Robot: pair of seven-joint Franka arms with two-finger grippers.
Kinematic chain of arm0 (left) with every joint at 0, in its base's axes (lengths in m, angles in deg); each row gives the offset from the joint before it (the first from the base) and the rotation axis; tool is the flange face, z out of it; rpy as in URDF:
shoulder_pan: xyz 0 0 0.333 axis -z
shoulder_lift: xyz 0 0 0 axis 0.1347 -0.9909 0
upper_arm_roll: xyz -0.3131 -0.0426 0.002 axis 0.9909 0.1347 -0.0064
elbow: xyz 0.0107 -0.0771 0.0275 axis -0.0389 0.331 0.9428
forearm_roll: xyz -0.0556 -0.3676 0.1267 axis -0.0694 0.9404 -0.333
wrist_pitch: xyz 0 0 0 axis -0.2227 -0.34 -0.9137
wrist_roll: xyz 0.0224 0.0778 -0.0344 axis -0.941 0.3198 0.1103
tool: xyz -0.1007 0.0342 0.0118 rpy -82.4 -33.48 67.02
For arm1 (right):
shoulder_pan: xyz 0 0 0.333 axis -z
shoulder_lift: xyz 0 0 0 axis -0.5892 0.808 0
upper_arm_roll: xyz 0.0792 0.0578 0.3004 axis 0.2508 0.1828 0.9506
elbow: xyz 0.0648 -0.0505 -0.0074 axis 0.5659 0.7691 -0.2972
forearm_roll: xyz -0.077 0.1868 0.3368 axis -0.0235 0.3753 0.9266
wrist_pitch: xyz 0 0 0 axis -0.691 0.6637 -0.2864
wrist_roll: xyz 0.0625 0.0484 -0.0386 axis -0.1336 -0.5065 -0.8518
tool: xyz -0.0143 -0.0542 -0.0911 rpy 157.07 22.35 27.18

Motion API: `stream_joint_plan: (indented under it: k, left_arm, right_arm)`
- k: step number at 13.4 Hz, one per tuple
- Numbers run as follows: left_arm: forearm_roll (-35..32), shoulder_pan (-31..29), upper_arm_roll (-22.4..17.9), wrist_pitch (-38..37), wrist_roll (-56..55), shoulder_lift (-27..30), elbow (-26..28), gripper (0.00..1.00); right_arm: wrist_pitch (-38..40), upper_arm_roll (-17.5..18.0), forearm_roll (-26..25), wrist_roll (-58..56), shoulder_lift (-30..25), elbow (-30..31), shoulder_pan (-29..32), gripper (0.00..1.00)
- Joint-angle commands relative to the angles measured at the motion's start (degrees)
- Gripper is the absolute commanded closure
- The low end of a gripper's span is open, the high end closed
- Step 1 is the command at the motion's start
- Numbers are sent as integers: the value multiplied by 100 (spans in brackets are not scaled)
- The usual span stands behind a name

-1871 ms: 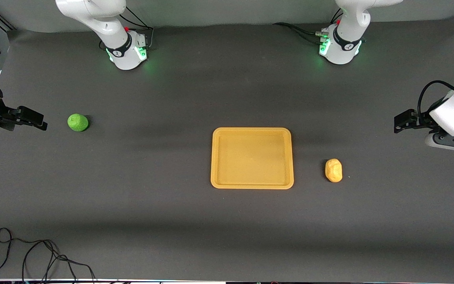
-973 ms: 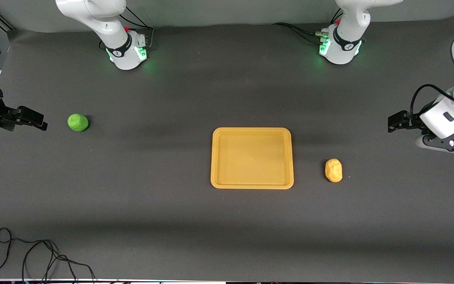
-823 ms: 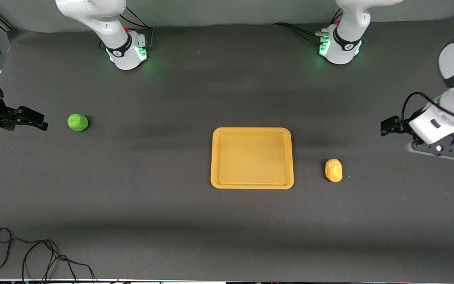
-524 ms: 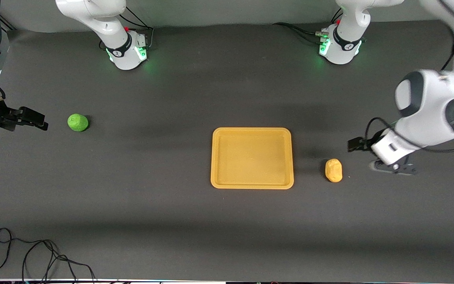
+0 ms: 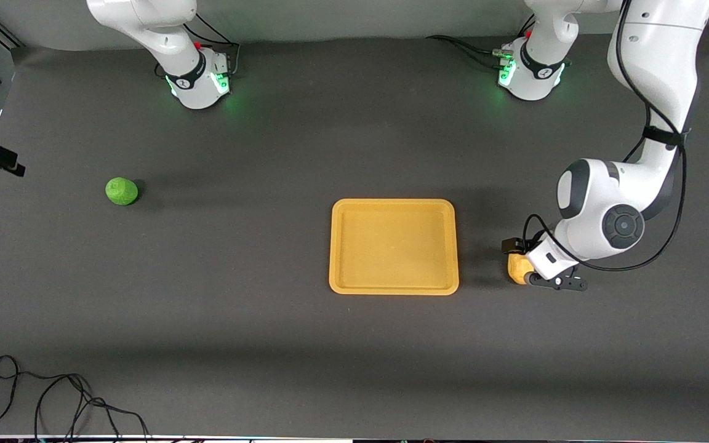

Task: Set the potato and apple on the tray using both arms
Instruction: 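Reach the left gripper to the yellow potato and grasp it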

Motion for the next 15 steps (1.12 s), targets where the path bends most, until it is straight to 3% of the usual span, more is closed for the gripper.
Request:
stream_joint_plan:
  k: [1, 3, 6, 7, 9, 12, 15]
  left_arm:
    - [-271, 68, -87, 57, -135, -172, -108, 0]
    - [-280, 42, -87, 467, -127, -488, -108, 0]
    - [-210, 129, -78, 1075, -214, -770, -161, 3]
    - [-254, 138, -78, 1068, -319, -823, -231, 10]
    - [-272, 138, -78, 962, -338, -788, -275, 40]
    - [-210, 164, -52, 368, -555, -718, -546, 70]
    - [-201, 462, -43, -381, -1319, -779, -1249, 73]
  right_arm:
    - [-423, -217, -498, -42, -1284, 1481, -107, 0]
    - [-371, -323, -526, -51, -1681, 1931, -107, 0]
    - [-423, -472, -552, -60, -1858, 2354, -98, 0]
    - [-571, -525, -552, -60, -1832, 2450, -98, 0]
    - [-1141, -648, -552, -60, -1745, 2810, -98, 0]
    - [-2265, -981, -552, -60, -1473, 3434, -107, 0]
    - [-3277, -1264, -535, -209, -631, 3558, -124, 0]
